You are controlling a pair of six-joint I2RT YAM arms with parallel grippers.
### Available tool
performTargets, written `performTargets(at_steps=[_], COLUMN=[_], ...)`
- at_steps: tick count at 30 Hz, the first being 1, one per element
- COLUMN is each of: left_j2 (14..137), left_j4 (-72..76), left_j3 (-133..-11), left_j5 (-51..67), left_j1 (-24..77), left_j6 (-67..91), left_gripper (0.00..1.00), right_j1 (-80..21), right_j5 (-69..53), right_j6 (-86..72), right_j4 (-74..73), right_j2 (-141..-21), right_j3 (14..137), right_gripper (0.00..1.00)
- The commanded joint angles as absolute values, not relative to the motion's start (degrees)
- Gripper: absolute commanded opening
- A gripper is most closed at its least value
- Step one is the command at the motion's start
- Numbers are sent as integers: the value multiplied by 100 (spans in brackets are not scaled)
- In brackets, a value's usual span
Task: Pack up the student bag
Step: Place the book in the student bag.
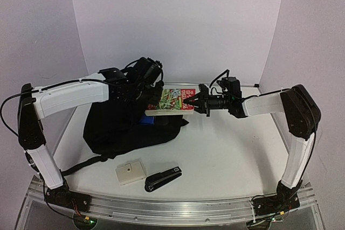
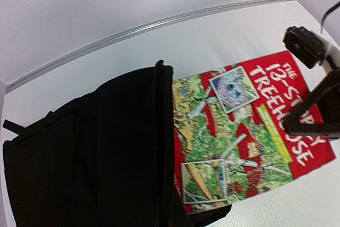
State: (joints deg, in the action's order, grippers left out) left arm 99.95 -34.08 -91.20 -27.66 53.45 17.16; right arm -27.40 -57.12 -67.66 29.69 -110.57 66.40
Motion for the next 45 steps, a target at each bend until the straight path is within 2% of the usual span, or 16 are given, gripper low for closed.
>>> performTargets(at_steps=[1,7,14,15,19,21,22,27,31,42,45], left_j2=[9483,9354,9380,9381,9350,9334,9318,9293,9315,9374,9408], left_j4=[-2755,-2646,-2663,-2663,-2662,-2669,-2672,-2648,-2593,-2562,-2566], left_j3=[-9089,-8984,-9031,-9033,-9037,-9038,-9035,-9018,-8991,-9089,-9122], left_j5=[-2349,-2020,-1872,-1864,-1803,-1796,-1800,-1798,-1762,-1570,-1538], left_j1=[5391,5396,5399,5397,5396,5396,5396,5393,5396,5396,5396], left_j6=[1576,1455,1385,1387,1397,1380,1375,1355,1356,1277,1240], left_gripper=[0,0,0,0,0,0,0,0,0,0,0], right_j1=[-3072,-3230,-3710,-3732,-3691,-3638,-3608,-3405,-3340,-3353,-3429], right_j5=[-5556,-5075,-4682,-4598,-4077,-3802,-3716,-3468,-3445,-3862,-3980], right_j6=[-7190,-7073,-5920,-5791,-5053,-4713,-4565,-4192,-3989,-4178,-4204], right_j4=[3920,3812,1928,1763,723,260,34,-421,-602,-591,-580], right_j2=[-11498,-12044,-12369,-12359,-12123,-11916,-11819,-11345,-11241,-11882,-11987], right_j3=[7307,7748,8513,8563,8715,8700,8680,8381,8287,8761,8868], right_gripper=[0,0,0,4,48,64,69,80,81,62,53])
